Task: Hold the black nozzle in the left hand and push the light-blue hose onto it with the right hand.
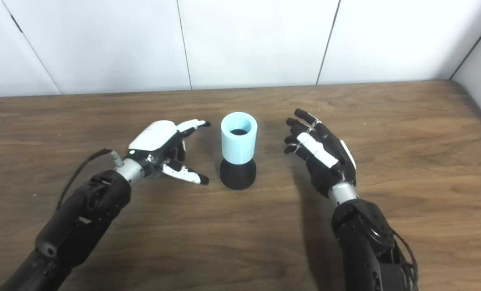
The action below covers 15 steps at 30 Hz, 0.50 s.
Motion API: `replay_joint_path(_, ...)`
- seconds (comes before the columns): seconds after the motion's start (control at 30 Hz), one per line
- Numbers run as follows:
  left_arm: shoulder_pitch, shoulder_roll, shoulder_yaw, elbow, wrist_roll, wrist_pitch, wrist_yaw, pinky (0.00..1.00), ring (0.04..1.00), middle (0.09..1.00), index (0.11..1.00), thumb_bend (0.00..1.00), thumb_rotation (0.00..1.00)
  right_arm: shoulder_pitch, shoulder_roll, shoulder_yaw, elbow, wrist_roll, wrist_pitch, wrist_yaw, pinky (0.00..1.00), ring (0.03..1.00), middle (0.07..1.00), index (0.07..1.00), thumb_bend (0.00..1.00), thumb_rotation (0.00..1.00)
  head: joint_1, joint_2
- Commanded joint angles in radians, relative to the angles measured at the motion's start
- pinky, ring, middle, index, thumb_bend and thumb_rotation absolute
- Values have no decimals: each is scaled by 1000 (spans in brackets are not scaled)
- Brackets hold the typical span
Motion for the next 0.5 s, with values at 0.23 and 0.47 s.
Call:
replay_joint_path(0.23, 136, -364, 537, -172, -825, 333, 37, 387, 541, 628, 659, 632, 7, -13, 6, 16, -12, -126, -106, 35, 343, 508, 730, 659, 620, 173, 13, -2)
replay_joint_path(0.47, 194, -419, 580, -203, -1019, 286, -19, 422, 565, 648, 671, 706, 94, -8, 14, 5, 8, -146, -148, 60, 359, 510, 723, 655, 703, 199, 19, -5)
